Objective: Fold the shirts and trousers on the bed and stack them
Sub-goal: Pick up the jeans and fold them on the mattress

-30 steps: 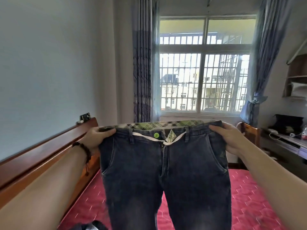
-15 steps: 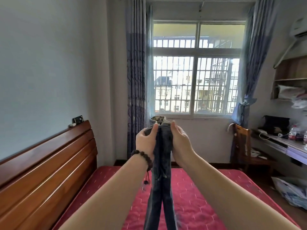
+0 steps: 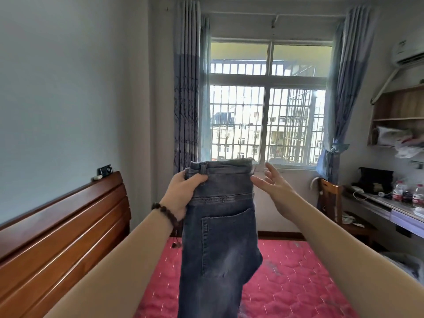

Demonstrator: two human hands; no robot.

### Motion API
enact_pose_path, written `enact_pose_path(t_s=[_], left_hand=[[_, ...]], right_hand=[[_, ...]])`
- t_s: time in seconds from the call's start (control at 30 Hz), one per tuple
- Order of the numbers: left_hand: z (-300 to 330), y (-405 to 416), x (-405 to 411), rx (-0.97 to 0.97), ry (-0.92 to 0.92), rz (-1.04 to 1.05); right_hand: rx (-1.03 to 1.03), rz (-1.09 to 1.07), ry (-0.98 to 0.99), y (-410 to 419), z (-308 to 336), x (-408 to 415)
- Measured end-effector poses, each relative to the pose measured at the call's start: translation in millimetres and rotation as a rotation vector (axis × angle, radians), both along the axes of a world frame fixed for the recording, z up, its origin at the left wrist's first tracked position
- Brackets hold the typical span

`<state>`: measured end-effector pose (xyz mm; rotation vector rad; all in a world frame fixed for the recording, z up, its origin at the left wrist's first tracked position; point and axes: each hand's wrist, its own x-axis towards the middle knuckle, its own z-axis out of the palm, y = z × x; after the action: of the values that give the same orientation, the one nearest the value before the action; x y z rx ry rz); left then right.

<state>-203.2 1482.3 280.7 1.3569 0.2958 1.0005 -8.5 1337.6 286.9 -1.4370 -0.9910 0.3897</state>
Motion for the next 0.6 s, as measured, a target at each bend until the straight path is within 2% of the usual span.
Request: enact_pose_path(t_s=[0.1,0.17,0.37,0.5,0.6], left_hand=[[18.4,4.8,-10.0,0.084,-0.001,-0.058],[28.3,9.9,-14.7,0.115,0.022,-0.078],[30.7,39.0,-34.1,0.038,0.066,-0.091],[21.5,41.3,-39.5,-0.059,0.205,-0.192],[26.1,36.2,-33.2,-0.016,0.152,-0.093]], right_hand=[[-0.051,0.305,0.201,-0.7,-0.5,12.3],[-0.004,0.373,0.275,2.8,1.4,8.7],[0.241,0.254,0.21,16.0,14.5,-13.0],[0.273,0.219,0.159,24.6,19.3,-27.4],[0.312,0.202,0.152,24.9,17.3,-26.2]])
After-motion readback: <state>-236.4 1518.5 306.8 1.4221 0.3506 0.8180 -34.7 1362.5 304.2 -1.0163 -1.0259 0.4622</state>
